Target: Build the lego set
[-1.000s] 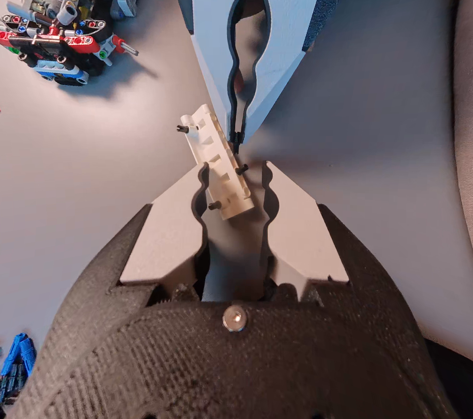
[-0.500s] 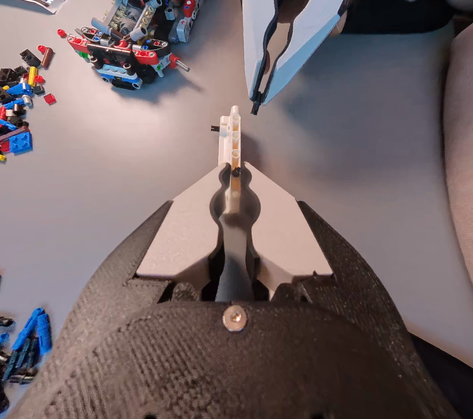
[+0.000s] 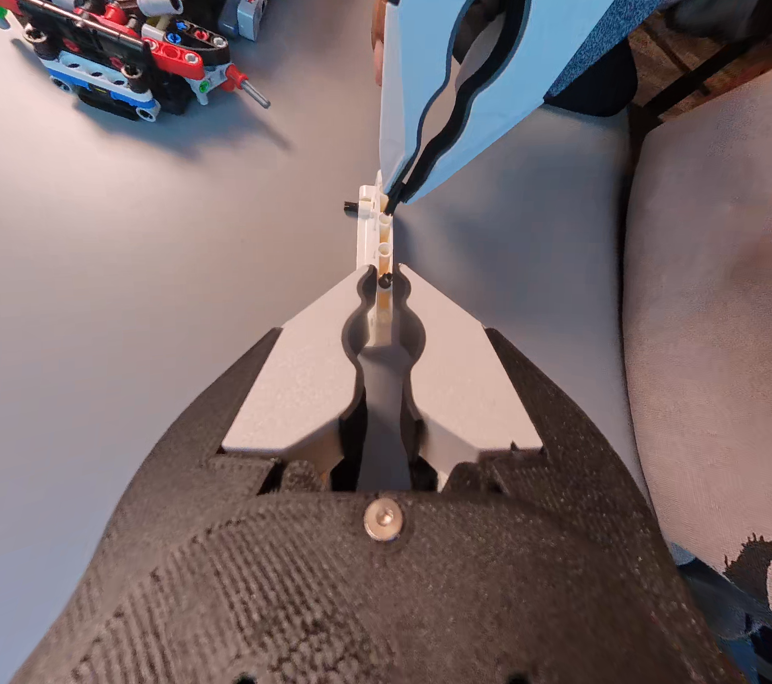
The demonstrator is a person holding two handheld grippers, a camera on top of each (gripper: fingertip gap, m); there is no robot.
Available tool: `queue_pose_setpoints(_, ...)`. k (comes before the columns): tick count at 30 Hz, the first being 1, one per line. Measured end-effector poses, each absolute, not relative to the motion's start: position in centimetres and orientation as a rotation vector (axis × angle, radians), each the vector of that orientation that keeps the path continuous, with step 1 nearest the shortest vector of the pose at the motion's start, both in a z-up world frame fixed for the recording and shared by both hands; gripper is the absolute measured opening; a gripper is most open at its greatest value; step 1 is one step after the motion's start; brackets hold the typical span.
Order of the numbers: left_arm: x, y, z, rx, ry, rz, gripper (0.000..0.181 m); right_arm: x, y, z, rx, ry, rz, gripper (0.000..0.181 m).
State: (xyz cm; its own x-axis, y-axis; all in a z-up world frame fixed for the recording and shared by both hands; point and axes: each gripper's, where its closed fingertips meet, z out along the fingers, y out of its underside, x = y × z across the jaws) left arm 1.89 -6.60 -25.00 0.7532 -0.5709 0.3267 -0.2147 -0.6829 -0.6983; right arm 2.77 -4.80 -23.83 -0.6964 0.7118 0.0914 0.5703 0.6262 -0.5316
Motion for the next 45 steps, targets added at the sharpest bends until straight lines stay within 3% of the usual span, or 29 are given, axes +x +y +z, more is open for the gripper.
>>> queue_pose_setpoints(16, 2.3, -6.1, -25.0, -2.233, 0.660, -0.815, 0.005, 3.3, -4.9, -24.3, -0.699, -3.120, 0.120, 0.002)
queue_pose_setpoints(40, 2.2, -5.8, -25.1, -2.220, 0.602, -0.901, 0.005, 3.3, -5.3, -24.7, -0.514, -3.041, -0.129, 0.003)
queue_pose_setpoints(45, 2.1, -5.6, -25.0, -2.218, 0.585, -0.920, 0.005, 3.2, -5.0, -24.6, -0.680, -2.983, 0.077, 0.003)
